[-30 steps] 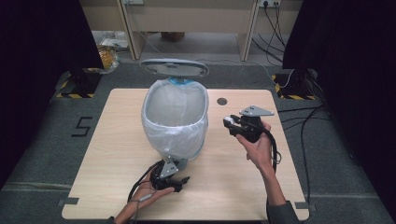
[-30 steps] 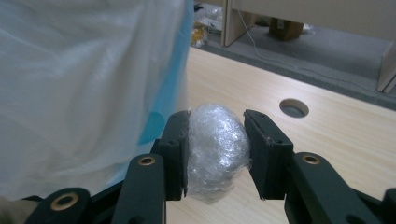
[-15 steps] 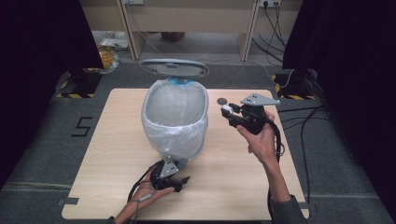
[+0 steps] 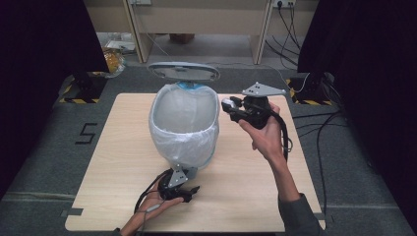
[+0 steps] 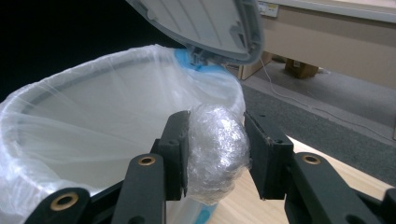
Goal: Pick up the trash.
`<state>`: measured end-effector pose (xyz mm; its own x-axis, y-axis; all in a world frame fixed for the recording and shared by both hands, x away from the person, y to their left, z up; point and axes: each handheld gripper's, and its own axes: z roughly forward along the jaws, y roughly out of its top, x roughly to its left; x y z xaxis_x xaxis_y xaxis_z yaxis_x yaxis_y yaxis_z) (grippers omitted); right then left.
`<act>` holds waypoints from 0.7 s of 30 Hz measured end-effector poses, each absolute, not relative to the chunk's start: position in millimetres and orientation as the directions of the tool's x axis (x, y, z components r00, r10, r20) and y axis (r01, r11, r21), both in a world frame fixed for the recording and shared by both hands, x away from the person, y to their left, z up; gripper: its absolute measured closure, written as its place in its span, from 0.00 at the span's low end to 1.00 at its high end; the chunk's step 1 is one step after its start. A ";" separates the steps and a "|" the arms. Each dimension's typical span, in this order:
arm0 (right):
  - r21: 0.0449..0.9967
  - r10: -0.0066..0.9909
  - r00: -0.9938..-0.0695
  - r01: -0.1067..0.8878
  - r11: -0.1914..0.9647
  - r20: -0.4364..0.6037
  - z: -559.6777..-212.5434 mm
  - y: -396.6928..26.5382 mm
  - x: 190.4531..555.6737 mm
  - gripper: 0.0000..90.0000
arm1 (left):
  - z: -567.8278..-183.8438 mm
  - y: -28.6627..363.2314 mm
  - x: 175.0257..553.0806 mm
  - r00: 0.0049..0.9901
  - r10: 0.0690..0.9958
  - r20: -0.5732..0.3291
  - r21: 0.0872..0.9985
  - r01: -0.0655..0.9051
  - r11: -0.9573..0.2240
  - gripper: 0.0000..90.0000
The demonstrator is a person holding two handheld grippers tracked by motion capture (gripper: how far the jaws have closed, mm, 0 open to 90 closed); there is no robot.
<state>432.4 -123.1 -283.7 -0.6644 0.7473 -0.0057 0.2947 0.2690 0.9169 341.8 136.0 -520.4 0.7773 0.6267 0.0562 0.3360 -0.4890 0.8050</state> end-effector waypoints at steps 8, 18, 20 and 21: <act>0.918 0.722 -0.692 0.280 0.281 -0.010 -277.1 -102.2 437.0 0.68 | -520.3 136.2 341.9 0.778 0.625 0.057 0.804 0.335 -0.490 0.30; 0.913 0.690 -0.724 0.274 0.301 -0.010 -276.7 -77.6 444.5 0.68 | -520.4 135.7 341.6 0.777 0.627 0.060 0.804 0.335 -0.492 0.30; 0.912 0.686 -0.728 0.274 0.305 -0.010 -277.3 -73.4 446.4 0.68 | -520.5 135.5 341.5 0.777 0.626 0.064 0.803 0.333 -0.495 0.30; 0.912 0.684 -0.729 0.274 0.304 -0.009 -277.3 -72.1 447.0 0.68 | -520.5 135.5 341.5 0.777 0.626 0.064 0.803 0.333 -0.495 0.30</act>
<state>447.0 -72.1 -277.3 -0.7294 0.6840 -0.0088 0.2745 0.3045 0.9121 341.5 135.5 -520.5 0.7770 0.6263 0.0639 0.3326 -0.4945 0.8030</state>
